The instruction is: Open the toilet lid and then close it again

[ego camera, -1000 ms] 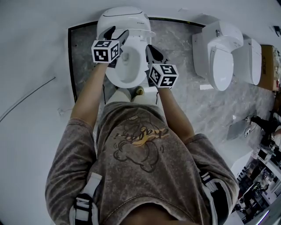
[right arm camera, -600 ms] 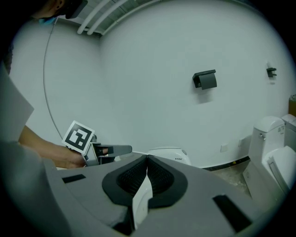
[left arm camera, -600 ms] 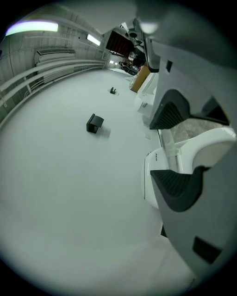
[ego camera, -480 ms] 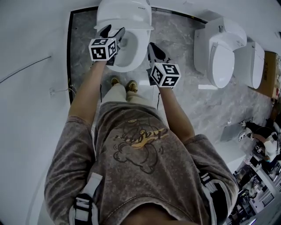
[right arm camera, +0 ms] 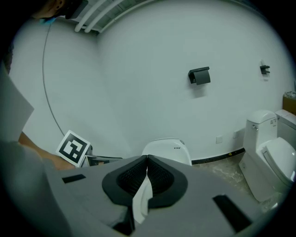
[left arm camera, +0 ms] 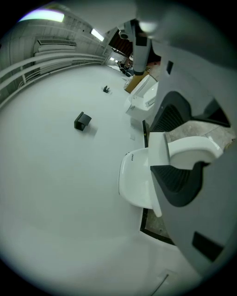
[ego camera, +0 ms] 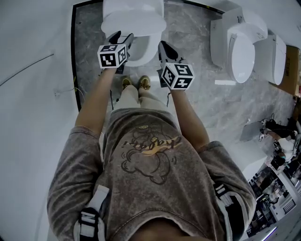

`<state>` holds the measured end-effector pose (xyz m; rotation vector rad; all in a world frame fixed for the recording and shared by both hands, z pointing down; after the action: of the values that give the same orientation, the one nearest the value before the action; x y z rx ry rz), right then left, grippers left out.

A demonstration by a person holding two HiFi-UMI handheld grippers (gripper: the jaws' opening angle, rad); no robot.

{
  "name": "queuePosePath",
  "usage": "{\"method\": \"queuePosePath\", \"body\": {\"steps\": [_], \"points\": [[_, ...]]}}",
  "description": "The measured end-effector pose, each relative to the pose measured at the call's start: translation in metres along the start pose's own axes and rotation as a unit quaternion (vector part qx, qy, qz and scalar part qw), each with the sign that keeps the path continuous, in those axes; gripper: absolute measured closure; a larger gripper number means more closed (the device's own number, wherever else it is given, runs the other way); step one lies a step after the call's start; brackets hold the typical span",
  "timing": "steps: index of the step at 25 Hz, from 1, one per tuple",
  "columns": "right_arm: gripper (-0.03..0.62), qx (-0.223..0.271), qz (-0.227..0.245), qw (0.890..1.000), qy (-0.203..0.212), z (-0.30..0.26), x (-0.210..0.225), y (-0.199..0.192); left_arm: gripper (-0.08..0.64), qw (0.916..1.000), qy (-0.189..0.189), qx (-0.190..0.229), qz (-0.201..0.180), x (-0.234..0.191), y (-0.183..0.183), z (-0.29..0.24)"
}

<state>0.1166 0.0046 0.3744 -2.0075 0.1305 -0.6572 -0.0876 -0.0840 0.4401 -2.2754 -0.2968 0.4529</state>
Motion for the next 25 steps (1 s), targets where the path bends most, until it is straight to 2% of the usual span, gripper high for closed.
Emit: {"method": "queuePosePath", "body": {"steps": [12, 19, 25], "points": [[0.565, -0.031, -0.009, 0.999, -0.002, 0.002, -0.012, -0.04, 0.336, 0.9969, -0.002, -0.079, 0.003, -0.001, -0.08, -0.004], [0.565, -0.056, -0.021, 0.998, -0.003, -0.001, -0.001, -0.07, 0.336, 0.99, -0.003, -0.141, -0.002, -0.003, -0.133, -0.014], [0.565, -0.068, -0.028, 0.997, -0.003, -0.001, 0.004, -0.093, 0.336, 0.9846, 0.006, -0.175, 0.0, -0.007, -0.176, -0.023]]}}
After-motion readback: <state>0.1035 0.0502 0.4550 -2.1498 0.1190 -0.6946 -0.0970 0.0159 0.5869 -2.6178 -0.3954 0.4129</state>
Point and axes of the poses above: the fingertips, and each gripper's own axes: z backward along the fingers, x to its right, y out of its top, the point moved 8 cm from there along z, backward along the fingers, and after that the axes turned 10 degrees about y, right-handed, at the moved point
